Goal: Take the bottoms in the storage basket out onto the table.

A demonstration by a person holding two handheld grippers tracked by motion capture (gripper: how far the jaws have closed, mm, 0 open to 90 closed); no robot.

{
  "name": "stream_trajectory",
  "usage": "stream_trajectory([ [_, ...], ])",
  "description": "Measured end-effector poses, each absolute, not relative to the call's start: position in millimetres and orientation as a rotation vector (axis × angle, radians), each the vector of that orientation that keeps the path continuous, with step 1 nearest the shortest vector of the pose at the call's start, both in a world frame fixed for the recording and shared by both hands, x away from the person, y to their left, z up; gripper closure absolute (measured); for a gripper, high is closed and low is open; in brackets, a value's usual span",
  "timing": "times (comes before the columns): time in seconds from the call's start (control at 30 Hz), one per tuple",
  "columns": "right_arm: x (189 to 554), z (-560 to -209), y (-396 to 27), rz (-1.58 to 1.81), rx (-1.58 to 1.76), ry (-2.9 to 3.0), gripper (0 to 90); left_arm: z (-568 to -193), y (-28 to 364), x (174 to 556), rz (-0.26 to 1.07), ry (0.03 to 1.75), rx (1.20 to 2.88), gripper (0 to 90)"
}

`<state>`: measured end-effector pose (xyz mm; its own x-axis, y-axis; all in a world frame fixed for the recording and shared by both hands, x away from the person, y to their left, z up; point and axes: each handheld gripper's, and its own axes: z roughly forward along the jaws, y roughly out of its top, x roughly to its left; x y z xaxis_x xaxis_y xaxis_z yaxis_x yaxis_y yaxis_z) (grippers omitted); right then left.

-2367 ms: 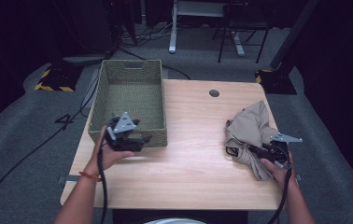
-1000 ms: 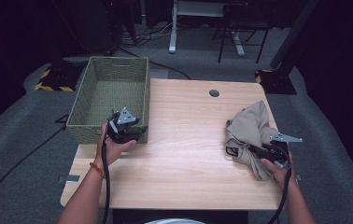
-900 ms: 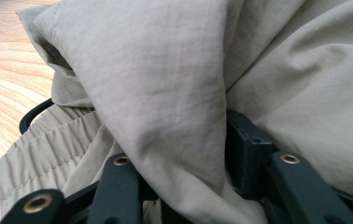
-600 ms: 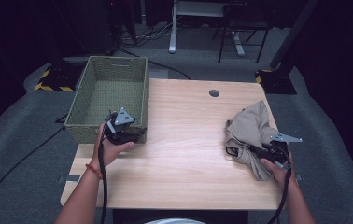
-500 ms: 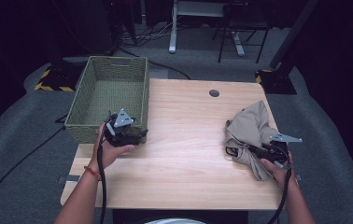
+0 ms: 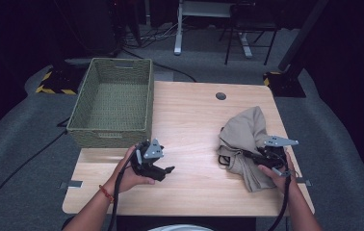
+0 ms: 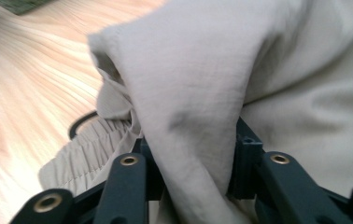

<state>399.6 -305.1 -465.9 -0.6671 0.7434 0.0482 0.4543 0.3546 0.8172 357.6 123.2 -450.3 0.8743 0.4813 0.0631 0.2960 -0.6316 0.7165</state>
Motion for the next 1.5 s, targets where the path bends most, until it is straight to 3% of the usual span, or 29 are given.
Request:
stream_trajectory([
  [0.2, 396, -446, -279, 1.249, 0.917, 2.331, 80.1, -477, 125, 361, 0.237, 0.586, 2.35, 19.7],
  [0.47, 395, -406, -245, 1.339, 0.771, 2.339, 78.5, -497, 125, 363, 0.193, 0.593, 2.386, 19.7],
  [0.6, 397, -392, -241, 1.332, 0.76, 2.288, 73.2, -499, 125, 366, 0.184, 0.587, 2.361, 17.6],
  [0.83, 408, -408, -274, 1.207, 0.93, 2.188, 67.8, -505, 122, 364, 0.2, 0.586, 2.326, 10.2],
  [1.0, 418, -448, -310, 1.002, 1.105, 2.23, 73.5, -505, 119, 364, 0.205, 0.598, 2.323, 10.2],
  [1.2, 419, -467, -340, 0.849, 1.244, 2.201, 54.7, -505, 117, 364, 0.208, 0.607, 2.321, 10.2],
  [1.5, 386, -435, -362, 1.005, 1.145, 2.097, 37.0, -504, 118, 363, 0.218, 0.612, 2.32, 10.9],
])
